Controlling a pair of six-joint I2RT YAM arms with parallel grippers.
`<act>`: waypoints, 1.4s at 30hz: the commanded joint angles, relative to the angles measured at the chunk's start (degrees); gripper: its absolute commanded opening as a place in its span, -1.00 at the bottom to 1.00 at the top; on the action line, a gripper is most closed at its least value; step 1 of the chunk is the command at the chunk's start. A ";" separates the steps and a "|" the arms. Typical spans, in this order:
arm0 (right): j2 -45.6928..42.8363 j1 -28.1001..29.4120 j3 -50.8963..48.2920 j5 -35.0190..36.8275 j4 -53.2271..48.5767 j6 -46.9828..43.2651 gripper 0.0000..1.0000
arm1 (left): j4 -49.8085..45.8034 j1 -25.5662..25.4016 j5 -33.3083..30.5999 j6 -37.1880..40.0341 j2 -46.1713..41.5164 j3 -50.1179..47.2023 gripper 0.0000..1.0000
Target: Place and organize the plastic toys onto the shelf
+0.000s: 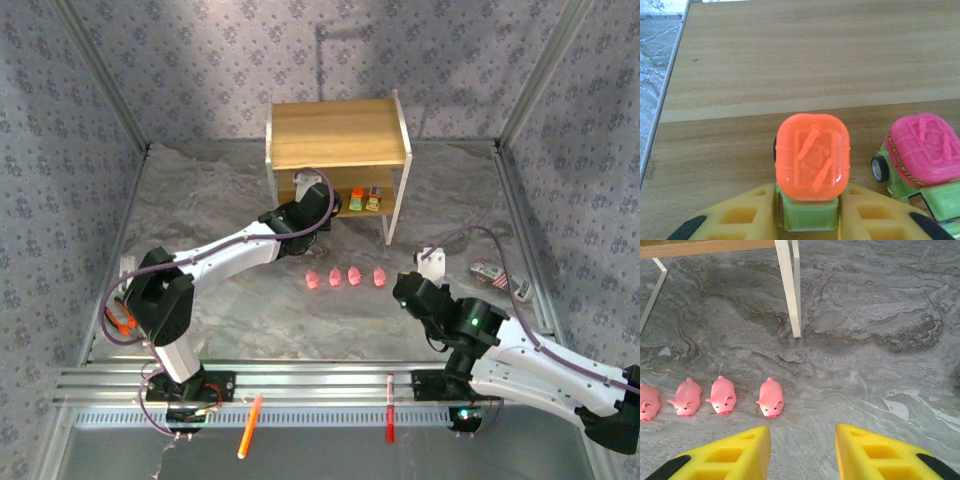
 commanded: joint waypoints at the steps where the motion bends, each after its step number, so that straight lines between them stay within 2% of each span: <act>1: -0.64 -0.28 -0.54 -0.10 -1.38 0.67 -0.20 | 1.38 0.56 -0.71 -1.40 0.38 0.80 -0.36; 8: -0.64 -0.85 -0.45 -0.62 -0.98 0.21 -0.20 | 1.68 0.51 -0.28 -2.82 -0.06 -0.17 -0.16; 23: -0.38 -1.19 0.34 -0.98 -0.74 -0.48 -0.20 | 2.13 -0.55 -0.58 -2.17 -1.79 -1.43 -0.09; 42: 0.69 -0.63 1.47 -0.98 -0.30 -1.11 -0.19 | 0.82 -3.81 -5.13 -1.10 -5.98 -3.32 0.08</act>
